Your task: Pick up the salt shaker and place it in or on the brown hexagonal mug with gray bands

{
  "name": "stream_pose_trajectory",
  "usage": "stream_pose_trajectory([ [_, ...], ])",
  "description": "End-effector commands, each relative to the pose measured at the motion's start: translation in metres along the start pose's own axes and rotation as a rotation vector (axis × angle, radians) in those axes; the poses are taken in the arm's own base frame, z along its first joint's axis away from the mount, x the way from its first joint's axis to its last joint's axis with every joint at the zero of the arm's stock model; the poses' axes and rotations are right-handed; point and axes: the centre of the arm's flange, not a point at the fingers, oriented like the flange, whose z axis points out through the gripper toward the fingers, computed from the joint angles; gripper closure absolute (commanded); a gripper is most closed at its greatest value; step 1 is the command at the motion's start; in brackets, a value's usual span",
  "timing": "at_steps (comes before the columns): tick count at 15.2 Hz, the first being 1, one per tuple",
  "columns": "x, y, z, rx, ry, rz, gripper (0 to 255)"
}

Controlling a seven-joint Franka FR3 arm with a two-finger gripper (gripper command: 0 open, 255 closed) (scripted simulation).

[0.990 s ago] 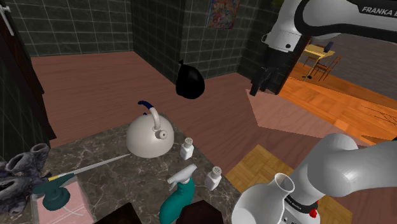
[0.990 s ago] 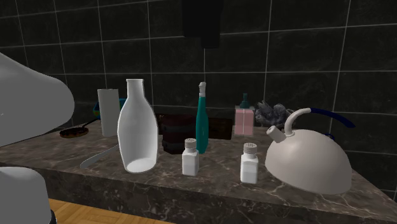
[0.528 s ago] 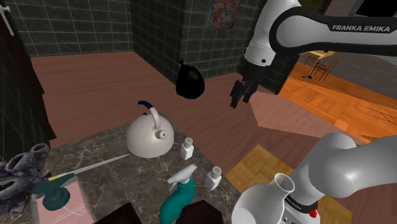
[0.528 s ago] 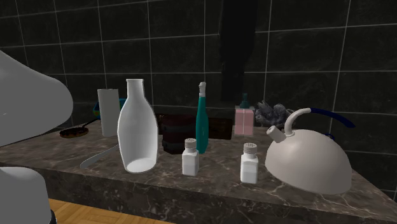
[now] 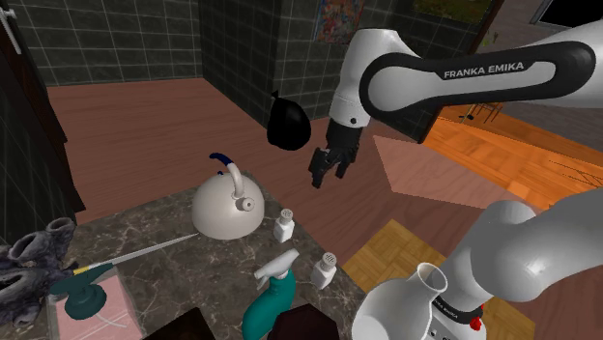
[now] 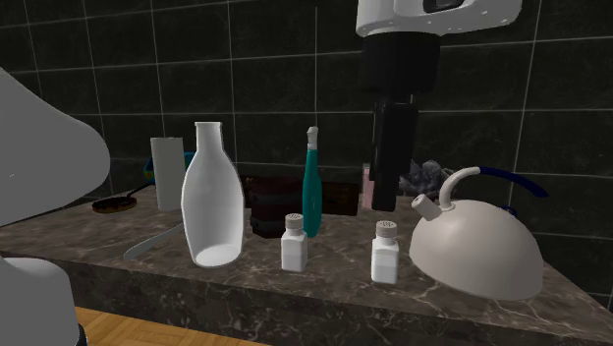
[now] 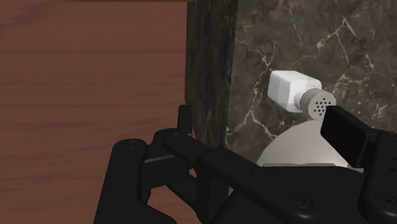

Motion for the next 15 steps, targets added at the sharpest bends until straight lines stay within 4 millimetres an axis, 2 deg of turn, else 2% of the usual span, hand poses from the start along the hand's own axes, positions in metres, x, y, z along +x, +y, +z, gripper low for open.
stream_pose_trajectory([
  [1,0.012,-0.02,0.017,0.003,-0.004,0.009,0],
  [9,0.049,-0.088,0.082,0.009,-0.021,0.037,0],
  [15,0.048,-0.088,0.114,0.009,-0.021,0.037,0],
])
